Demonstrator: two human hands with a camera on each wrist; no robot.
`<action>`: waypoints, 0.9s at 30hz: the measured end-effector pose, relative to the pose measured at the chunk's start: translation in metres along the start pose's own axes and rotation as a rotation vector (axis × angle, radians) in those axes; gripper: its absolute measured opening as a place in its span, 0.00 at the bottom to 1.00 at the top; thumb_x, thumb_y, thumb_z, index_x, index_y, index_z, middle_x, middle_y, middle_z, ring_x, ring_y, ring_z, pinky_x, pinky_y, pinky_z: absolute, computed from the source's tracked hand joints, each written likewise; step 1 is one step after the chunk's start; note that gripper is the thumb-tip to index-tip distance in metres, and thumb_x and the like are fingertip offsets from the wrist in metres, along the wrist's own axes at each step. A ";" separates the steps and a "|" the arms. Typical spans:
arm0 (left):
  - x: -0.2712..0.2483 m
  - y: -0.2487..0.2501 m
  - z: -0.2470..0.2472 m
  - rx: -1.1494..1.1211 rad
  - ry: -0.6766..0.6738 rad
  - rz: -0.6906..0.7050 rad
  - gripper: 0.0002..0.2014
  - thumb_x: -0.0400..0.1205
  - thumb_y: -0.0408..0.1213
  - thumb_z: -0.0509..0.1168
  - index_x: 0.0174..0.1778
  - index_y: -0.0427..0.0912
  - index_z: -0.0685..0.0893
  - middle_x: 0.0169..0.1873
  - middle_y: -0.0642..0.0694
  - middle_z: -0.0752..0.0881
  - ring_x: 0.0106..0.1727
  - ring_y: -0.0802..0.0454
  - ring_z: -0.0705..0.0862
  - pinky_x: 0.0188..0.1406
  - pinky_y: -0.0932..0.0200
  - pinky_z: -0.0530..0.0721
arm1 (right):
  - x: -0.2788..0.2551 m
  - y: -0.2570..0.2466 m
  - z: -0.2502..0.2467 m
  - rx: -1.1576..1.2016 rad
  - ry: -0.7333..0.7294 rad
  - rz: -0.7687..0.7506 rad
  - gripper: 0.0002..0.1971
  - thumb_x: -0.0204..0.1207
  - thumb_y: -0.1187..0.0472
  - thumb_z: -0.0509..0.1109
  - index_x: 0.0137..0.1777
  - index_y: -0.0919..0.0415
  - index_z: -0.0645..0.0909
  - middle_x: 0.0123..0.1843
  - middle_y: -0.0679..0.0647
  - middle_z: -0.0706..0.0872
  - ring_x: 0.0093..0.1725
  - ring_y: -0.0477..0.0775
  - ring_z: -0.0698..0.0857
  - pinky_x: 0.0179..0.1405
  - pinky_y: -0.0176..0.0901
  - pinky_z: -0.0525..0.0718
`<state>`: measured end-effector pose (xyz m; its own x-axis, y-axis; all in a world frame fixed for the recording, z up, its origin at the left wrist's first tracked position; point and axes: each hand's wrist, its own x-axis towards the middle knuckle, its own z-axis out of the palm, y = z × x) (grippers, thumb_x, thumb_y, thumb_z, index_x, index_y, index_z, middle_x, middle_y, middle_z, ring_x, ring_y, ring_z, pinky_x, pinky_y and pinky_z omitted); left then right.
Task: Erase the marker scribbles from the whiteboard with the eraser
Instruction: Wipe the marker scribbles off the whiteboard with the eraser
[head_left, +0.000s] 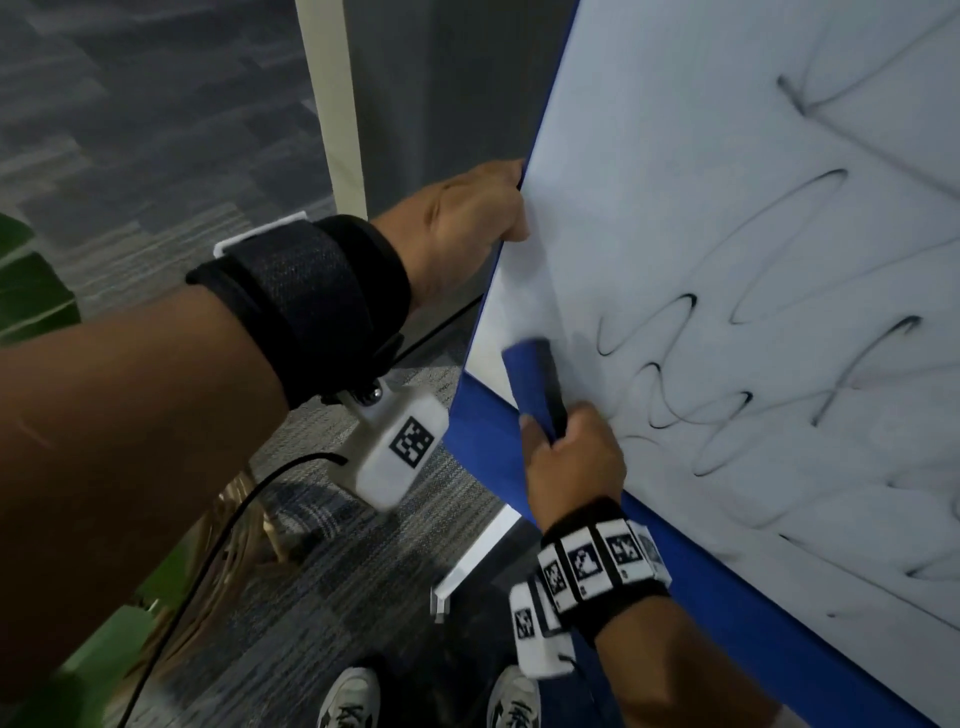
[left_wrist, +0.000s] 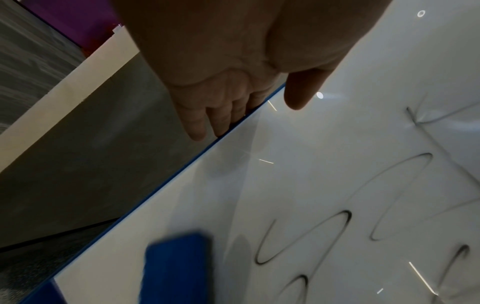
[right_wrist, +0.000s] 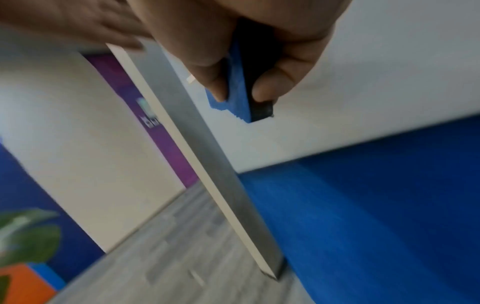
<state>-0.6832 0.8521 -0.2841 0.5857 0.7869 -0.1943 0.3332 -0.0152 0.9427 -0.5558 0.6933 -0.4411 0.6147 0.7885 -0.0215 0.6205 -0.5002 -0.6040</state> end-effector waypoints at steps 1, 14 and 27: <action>0.000 0.001 0.001 -0.007 -0.003 0.000 0.26 0.74 0.44 0.55 0.70 0.48 0.81 0.70 0.49 0.84 0.73 0.47 0.80 0.77 0.41 0.73 | 0.005 -0.011 -0.003 0.045 0.033 -0.028 0.15 0.76 0.48 0.73 0.43 0.56 0.73 0.42 0.50 0.80 0.41 0.52 0.78 0.41 0.43 0.75; 0.005 0.001 0.006 -0.056 0.032 0.028 0.22 0.80 0.34 0.56 0.68 0.53 0.81 0.61 0.57 0.88 0.61 0.62 0.84 0.54 0.59 0.78 | -0.002 -0.017 -0.060 0.184 0.254 -0.111 0.17 0.74 0.48 0.72 0.35 0.53 0.68 0.32 0.45 0.74 0.34 0.42 0.73 0.32 0.29 0.67; 0.001 -0.001 0.013 -0.039 0.085 0.012 0.25 0.73 0.39 0.59 0.68 0.55 0.80 0.61 0.57 0.88 0.64 0.55 0.84 0.60 0.48 0.81 | -0.011 -0.007 -0.066 0.235 0.272 -0.113 0.17 0.76 0.50 0.74 0.36 0.56 0.71 0.33 0.47 0.77 0.34 0.46 0.76 0.33 0.33 0.71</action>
<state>-0.6734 0.8448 -0.2886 0.5236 0.8366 -0.1610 0.2969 -0.0020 0.9549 -0.5342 0.6644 -0.3839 0.6756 0.6939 0.2491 0.5821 -0.2948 -0.7578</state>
